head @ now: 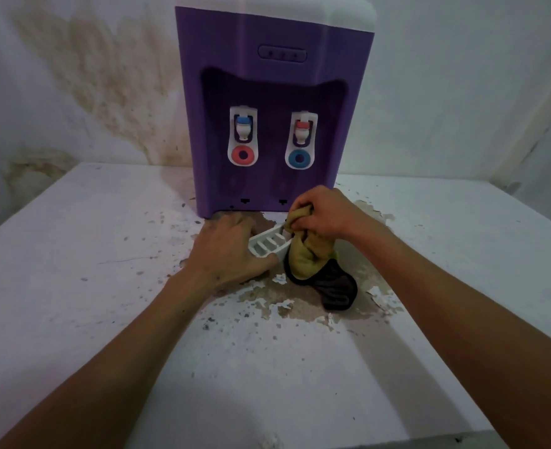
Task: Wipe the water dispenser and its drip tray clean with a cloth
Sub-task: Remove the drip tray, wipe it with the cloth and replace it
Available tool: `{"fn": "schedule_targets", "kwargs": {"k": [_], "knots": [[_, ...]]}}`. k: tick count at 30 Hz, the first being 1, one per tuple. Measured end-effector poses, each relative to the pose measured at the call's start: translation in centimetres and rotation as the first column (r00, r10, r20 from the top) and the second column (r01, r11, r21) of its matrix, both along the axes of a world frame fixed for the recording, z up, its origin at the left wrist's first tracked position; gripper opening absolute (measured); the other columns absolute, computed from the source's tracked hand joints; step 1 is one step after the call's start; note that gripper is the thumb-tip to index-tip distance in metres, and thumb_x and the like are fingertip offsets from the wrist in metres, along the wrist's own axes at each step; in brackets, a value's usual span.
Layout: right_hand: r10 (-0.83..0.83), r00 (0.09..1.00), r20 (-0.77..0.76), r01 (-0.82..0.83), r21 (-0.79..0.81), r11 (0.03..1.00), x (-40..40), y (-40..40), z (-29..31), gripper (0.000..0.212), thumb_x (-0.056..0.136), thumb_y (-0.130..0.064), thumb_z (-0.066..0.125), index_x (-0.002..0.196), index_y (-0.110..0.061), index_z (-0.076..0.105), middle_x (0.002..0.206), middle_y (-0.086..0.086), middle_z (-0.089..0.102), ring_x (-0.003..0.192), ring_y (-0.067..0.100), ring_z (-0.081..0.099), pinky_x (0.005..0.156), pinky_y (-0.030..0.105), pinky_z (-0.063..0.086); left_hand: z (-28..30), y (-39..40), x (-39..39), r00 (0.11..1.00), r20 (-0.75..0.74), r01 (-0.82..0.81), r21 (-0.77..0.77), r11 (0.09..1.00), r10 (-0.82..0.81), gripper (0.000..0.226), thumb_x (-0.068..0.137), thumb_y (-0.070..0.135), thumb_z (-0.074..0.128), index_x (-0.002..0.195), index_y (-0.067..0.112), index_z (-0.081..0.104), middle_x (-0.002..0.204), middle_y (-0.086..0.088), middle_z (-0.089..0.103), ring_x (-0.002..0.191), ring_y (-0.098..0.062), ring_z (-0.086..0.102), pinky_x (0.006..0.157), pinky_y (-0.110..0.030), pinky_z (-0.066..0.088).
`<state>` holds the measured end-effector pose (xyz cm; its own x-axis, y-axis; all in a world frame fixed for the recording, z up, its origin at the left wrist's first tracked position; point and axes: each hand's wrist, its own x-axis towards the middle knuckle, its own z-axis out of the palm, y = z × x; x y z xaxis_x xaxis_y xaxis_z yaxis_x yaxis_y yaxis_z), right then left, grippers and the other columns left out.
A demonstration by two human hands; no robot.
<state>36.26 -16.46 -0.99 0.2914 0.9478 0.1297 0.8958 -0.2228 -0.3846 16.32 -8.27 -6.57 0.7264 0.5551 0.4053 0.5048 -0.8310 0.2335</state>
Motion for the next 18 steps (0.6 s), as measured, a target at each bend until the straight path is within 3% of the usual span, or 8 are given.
{"fn": "schedule_targets", "kwargs": {"k": [3,7,11,16,18], "knots": [[-0.042,0.997,0.069,0.051,-0.135,0.989,-0.4,1.2,0.8,0.012,0.083,-0.022,0.077,0.094,-0.025,0.077,0.109,0.005,0.068,0.101,0.024,0.064,0.080,0.033,0.056,0.3,-0.5,-0.2,0.998,0.044,0.040,0.015,0.999,-0.041,0.071,0.068,0.074,0.046,0.104,0.019,0.071,0.101,-0.002,0.068,0.095,-0.025,0.060,0.074,-0.031,0.033],[-0.053,0.984,0.170,0.098,-0.269,0.958,-1.2,2.7,1.9,0.022,0.083,-0.023,0.076,0.104,-0.022,0.071,0.113,0.009,0.063,0.094,0.026,0.065,0.079,0.036,0.059,0.8,-0.9,-0.3,0.996,0.072,0.064,-0.030,0.997,-0.062,0.070,0.068,0.075,0.045,0.102,0.020,0.071,0.088,0.009,0.052,0.090,-0.019,0.055,0.074,-0.031,0.033],[-0.018,0.976,0.216,0.095,-0.350,0.932,-1.7,3.3,2.3,0.027,0.086,-0.021,0.071,0.112,-0.017,0.066,0.110,0.008,0.063,0.094,0.025,0.065,0.084,0.040,0.059,0.7,-0.8,-0.5,0.994,0.082,0.081,-0.043,0.996,-0.078,0.075,0.069,0.074,0.042,0.113,0.022,0.072,0.103,0.002,0.069,0.097,-0.021,0.060,0.075,-0.031,0.037],[-0.004,0.974,0.226,0.091,-0.377,0.922,-2.0,3.5,2.8,0.027,0.083,-0.024,0.078,0.108,-0.016,0.071,0.107,0.007,0.067,0.094,0.025,0.066,0.085,0.040,0.060,0.4,-0.4,-0.3,0.996,0.050,0.076,-0.083,0.994,-0.072,0.078,0.069,0.078,0.041,0.119,0.025,0.069,0.117,0.002,0.069,0.104,-0.020,0.059,0.082,-0.035,0.047],[-0.029,0.974,0.226,0.100,-0.311,0.945,-1.8,3.4,2.2,0.026,0.080,-0.024,0.081,0.101,-0.020,0.066,0.110,0.008,0.059,0.095,0.026,0.063,0.080,0.038,0.058,0.6,-0.5,-0.3,0.992,0.076,0.104,-0.084,0.991,-0.098,0.077,0.069,0.076,0.040,0.115,0.022,0.070,0.110,0.002,0.068,0.099,-0.020,0.057,0.080,-0.033,0.043]]}}
